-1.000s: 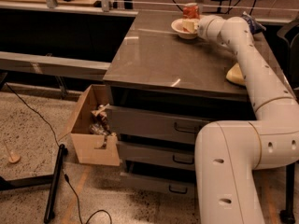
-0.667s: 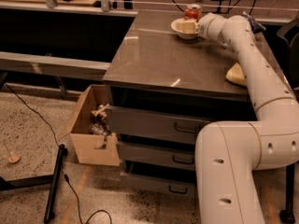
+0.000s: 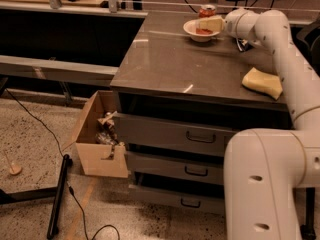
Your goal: Place coke can into paper bowl
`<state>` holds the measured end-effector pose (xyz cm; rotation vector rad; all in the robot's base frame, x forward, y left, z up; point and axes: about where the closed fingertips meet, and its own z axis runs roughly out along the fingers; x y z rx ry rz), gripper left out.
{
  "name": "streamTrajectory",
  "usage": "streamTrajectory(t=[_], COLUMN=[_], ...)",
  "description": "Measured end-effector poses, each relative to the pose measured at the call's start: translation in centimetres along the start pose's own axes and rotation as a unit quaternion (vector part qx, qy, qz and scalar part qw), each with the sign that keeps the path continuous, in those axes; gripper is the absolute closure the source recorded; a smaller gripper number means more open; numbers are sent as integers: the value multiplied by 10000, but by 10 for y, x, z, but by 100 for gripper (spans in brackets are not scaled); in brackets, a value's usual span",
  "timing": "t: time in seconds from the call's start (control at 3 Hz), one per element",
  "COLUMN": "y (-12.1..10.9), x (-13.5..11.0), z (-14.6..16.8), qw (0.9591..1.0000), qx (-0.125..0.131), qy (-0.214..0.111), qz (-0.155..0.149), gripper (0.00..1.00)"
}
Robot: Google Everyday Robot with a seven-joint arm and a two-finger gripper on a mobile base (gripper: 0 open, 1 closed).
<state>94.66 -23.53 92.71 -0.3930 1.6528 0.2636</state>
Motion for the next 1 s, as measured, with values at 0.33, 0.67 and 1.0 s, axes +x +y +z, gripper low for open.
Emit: streamTrajectory(t=[0.33, 0.67, 1.0], y=[-14, -38, -24], x=[-41, -112, -183], z=[-46, -128, -188], qw=[9994, 9922, 9812], qx=[200, 864, 1378], qy=[-297, -869, -1331], qz=[-23, -233, -213], gripper=[0, 0, 0])
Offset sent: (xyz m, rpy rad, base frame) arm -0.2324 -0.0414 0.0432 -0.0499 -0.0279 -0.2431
